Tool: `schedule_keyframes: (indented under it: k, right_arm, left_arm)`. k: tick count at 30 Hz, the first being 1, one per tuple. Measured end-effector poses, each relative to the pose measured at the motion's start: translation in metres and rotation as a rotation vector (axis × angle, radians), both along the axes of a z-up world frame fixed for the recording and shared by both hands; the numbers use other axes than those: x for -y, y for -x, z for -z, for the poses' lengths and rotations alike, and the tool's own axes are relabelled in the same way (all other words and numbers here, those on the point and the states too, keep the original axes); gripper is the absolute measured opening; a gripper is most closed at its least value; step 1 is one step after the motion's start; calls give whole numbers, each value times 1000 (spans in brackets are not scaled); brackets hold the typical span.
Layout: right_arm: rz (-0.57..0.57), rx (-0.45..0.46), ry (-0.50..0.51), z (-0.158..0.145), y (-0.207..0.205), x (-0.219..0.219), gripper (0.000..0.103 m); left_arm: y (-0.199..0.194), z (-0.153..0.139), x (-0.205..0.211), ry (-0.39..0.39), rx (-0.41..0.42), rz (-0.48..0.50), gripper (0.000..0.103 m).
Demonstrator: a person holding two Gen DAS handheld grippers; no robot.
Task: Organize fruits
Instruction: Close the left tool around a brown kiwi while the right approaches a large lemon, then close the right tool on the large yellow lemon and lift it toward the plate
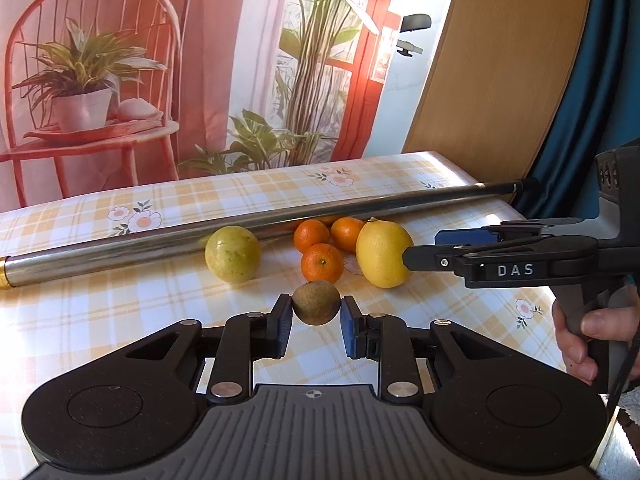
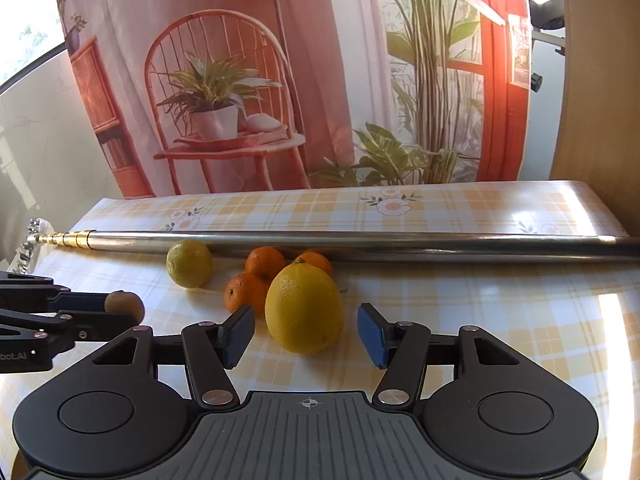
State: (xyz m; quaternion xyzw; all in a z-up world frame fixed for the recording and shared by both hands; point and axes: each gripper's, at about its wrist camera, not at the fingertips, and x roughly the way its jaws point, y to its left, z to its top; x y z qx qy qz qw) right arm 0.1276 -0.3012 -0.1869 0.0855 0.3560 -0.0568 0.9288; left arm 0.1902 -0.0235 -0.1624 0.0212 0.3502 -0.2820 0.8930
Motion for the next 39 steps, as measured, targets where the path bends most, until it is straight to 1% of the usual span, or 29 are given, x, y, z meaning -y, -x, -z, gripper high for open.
schedule_keyframes:
  k: [6, 10, 14, 16, 18, 22, 26, 31, 39]
  right_arm:
    - [9, -31, -24, 16, -17, 6, 54]
    - [-3, -47, -33, 23, -26, 5, 54]
    - [-13, -65, -18, 29, -35, 2, 54]
    - [-15, -69, -20, 30, -37, 2, 51]
    - [-9, -68, -24, 31, -37, 2, 50]
    - [12, -68, -44, 31, -32, 3, 50]
    - [17, -65, -65, 26, -20, 0, 50]
    - [3, -44, -106, 14, 2, -11, 50]
    - [0, 13, -165, -10, 41, -31, 50]
  left_arm:
    - [9, -7, -23, 44, -3, -46, 27]
    - [15, -8, -32, 54, 9, -73, 27]
    - [20, -9, -37, 67, 13, -81, 27]
    - [22, -9, -37, 66, 18, -79, 27]
    - [24, -9, -36, 62, 22, -75, 27]
    - [30, -10, -36, 52, 36, -63, 27]
    - [37, -11, -37, 60, 35, -63, 27]
    - [48, -9, -39, 73, 21, -63, 27]
    - [73, -18, -44, 73, 33, -58, 27]
